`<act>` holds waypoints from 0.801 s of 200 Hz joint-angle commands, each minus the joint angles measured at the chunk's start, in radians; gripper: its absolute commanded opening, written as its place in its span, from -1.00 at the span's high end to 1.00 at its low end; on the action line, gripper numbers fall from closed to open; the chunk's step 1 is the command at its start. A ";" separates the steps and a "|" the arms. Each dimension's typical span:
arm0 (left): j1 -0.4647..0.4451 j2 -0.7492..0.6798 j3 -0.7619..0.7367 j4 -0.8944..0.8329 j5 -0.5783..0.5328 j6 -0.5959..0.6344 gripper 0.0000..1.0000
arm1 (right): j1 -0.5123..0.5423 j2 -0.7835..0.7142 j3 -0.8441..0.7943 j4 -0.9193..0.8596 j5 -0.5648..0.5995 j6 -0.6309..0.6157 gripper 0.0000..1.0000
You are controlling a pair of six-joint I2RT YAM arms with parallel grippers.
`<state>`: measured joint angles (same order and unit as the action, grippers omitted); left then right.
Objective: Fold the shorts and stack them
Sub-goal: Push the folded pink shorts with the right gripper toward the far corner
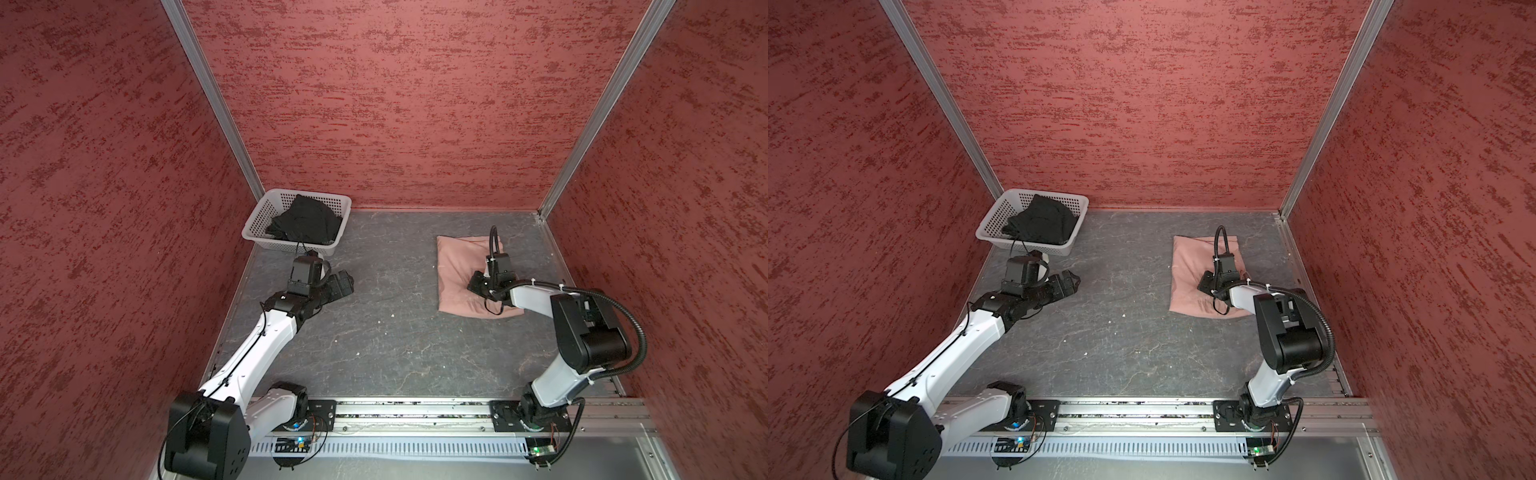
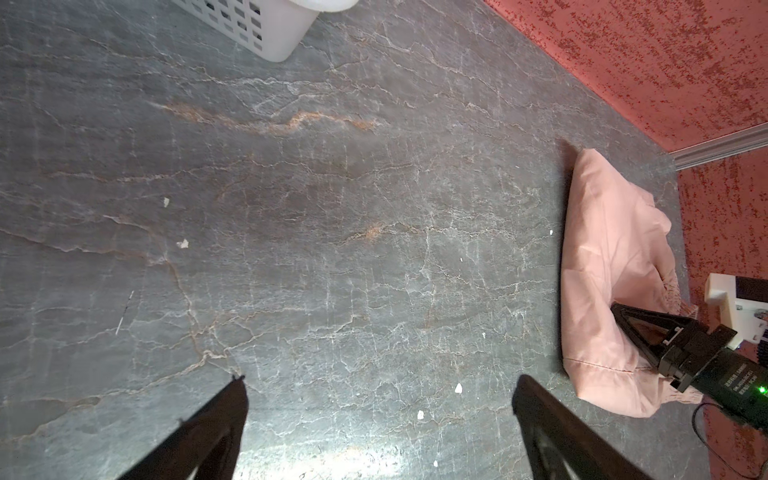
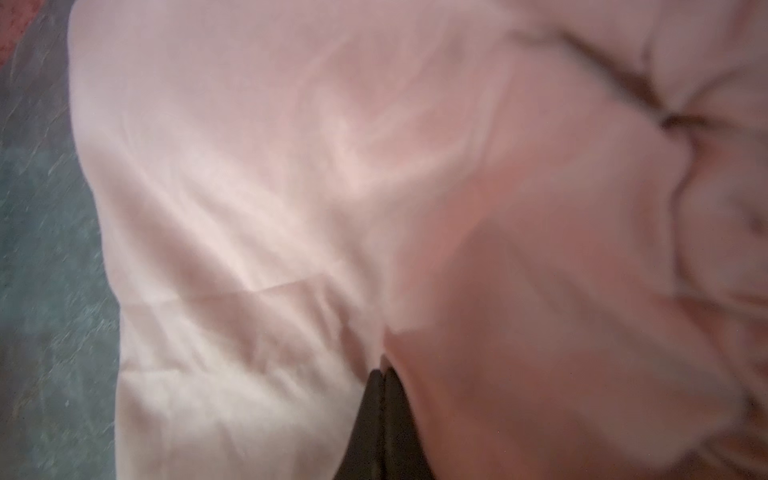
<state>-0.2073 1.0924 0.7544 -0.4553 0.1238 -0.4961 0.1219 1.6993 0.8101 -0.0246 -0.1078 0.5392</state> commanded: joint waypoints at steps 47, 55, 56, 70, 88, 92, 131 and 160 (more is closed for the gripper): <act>0.012 0.010 0.013 0.005 0.001 0.033 -0.99 | -0.188 0.181 0.235 -0.079 -0.096 -0.095 1.00; 0.012 0.008 0.019 -0.005 0.002 0.035 -0.99 | -0.196 0.194 0.271 -0.084 -0.103 -0.095 1.00; 0.012 0.008 0.020 -0.007 0.002 0.036 -0.99 | -0.197 0.195 0.275 -0.085 -0.103 -0.094 1.00; 0.013 -0.003 0.023 -0.017 -0.002 0.039 -0.99 | -0.226 0.217 0.325 -0.095 -0.096 -0.095 1.00; 0.015 -0.015 0.020 -0.019 -0.005 0.044 -0.99 | -0.281 0.263 0.416 -0.138 -0.100 -0.121 1.00; 0.017 -0.015 0.020 -0.020 -0.005 0.046 -0.99 | -0.291 0.271 0.438 -0.150 -0.105 -0.129 1.00; 0.028 0.002 0.029 -0.026 0.003 0.059 -0.99 | -0.303 0.244 0.542 -0.198 -0.124 -0.208 0.80; 0.027 -0.005 0.023 -0.014 0.005 0.047 -0.99 | -0.236 0.126 0.408 -0.133 -0.232 -0.155 0.72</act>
<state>-0.1860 1.0924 0.7559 -0.4717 0.1253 -0.4576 -0.1791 1.9228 1.2945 -0.1741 -0.2325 0.3756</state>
